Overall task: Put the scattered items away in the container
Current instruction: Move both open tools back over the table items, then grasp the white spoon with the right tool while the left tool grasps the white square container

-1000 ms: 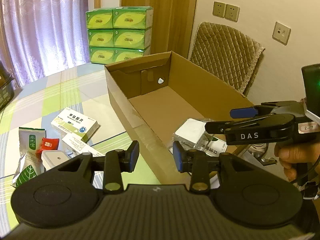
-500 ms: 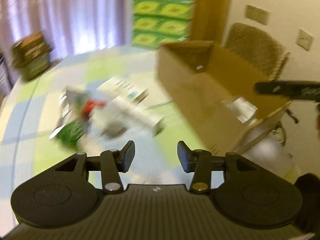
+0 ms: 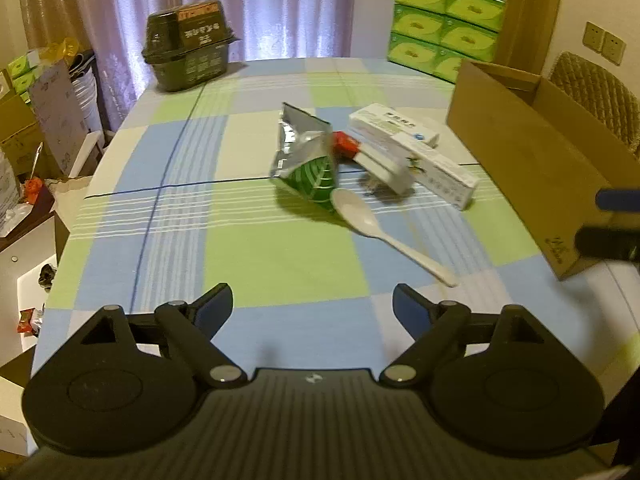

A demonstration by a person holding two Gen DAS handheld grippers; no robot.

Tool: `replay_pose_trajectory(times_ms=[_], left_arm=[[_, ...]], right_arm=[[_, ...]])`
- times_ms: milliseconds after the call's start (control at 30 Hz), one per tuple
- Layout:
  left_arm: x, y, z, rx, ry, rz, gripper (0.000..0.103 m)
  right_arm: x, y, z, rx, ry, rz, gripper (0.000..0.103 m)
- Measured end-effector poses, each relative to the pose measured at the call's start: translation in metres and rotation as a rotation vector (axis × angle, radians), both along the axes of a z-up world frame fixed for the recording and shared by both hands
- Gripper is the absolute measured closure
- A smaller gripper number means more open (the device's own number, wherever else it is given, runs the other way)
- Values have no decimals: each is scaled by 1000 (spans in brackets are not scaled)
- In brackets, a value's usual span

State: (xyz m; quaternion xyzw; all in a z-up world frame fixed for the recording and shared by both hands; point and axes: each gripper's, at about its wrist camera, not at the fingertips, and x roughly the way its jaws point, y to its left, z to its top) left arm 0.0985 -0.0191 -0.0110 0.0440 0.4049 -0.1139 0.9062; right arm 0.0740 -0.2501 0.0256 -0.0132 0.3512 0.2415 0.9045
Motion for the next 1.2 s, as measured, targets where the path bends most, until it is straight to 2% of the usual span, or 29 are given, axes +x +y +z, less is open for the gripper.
replay_pose_trajectory(times_ms=[167, 333, 567, 600, 633, 833, 933, 1000, 1067, 1133, 1200], left_arm=[[21, 8, -12, 19, 7, -17, 14], [50, 16, -27, 4, 24, -31, 12], [87, 14, -27, -29, -5, -85, 12], [92, 11, -26, -26, -9, -95, 12], [97, 9, -26, -23, -12, -105, 12], [128, 6, -29, -8, -18, -120, 12], [133, 9, -31, -9, -14, -121, 12], [133, 10, -32, -4, -14, -124, 12], [133, 13, -32, -2, -13, -124, 12], [131, 13, -31, 0, -15, -126, 12], [130, 11, -29, 4, -18, -136, 12]], right_arm=[[22, 24, -28, -49, 30, 53, 3], [50, 43, -54, -98, 45, 111, 3], [95, 48, -74, -118, 45, 78, 4], [101, 50, -76, -119, 55, 86, 8], [105, 53, -79, -124, 66, 106, 19], [112, 81, -101, -163, 52, 230, 22], [119, 95, -109, -166, 37, 255, 36], [124, 101, -114, -167, 28, 263, 36], [128, 103, -116, -148, 30, 264, 57], [129, 104, -114, -151, 41, 254, 69], [128, 98, -111, -142, 67, 228, 69]])
